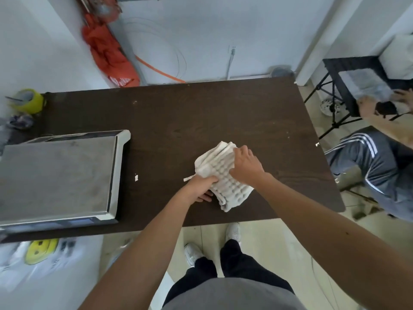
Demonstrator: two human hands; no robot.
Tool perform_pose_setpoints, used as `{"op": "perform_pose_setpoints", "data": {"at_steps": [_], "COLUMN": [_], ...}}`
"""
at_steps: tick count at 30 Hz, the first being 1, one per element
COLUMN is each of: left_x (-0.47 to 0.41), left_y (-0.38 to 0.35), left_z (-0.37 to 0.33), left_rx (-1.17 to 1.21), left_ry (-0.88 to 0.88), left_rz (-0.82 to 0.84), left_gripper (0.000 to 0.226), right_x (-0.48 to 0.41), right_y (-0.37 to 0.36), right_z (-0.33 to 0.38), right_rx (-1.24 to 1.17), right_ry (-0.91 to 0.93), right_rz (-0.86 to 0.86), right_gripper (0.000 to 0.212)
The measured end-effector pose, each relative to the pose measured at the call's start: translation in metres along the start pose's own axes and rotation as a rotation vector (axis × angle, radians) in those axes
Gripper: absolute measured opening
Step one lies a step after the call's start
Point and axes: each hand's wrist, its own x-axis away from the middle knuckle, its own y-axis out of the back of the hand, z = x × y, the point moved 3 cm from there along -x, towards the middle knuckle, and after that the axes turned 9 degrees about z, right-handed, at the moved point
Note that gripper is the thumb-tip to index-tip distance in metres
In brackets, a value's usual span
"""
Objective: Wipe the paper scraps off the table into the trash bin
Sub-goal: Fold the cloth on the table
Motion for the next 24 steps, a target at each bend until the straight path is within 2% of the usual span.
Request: {"op": "perform_pose_setpoints", "data": {"at_steps": [4, 6, 9, 12, 17, 19, 24], "left_x": [0.004, 0.003, 0.006, 0.009, 0.016, 0.017, 0.021], "left_y": [0.007, 0.01, 0.013, 0.016, 0.034, 0.045, 0.079], "left_z": [-0.026, -0.037, -0.05, -0.058, -0.06, -0.06, -0.061], "left_rx": [0.114, 0.181, 0.291, 0.39, 0.522, 0.575, 0.657], "left_ry": [-0.024, -0.024, -0.04, -0.073, -0.128, -0.14, -0.15], "left_rz": [-0.087, -0.138, -0.206, -0.23, -0.291, -0.327, -0.375], "left_gripper": [0.018, 0.021, 0.023, 0.042, 0.055, 0.055, 0.046], "right_x": [-0.017, -0.025, -0.036, -0.046, -0.061, -0.067, -0.082], "right_y": [0.004, 0.005, 0.005, 0.007, 0.015, 0.017, 0.019], "right_z": [-0.023, -0.034, -0.042, -0.042, -0.028, -0.02, 0.007], "right_rx": [-0.156, -0.213, -0.299, -0.331, -0.581, -0.706, -0.935], "right_ry": [-0.091, -0.122, -0.13, -0.138, -0.149, -0.138, -0.143], "right_rz": [0.132, 0.184, 0.203, 0.228, 0.309, 0.301, 0.324], "right_gripper": [0.075, 0.08, 0.076, 0.08, 0.081, 0.082, 0.1]}}
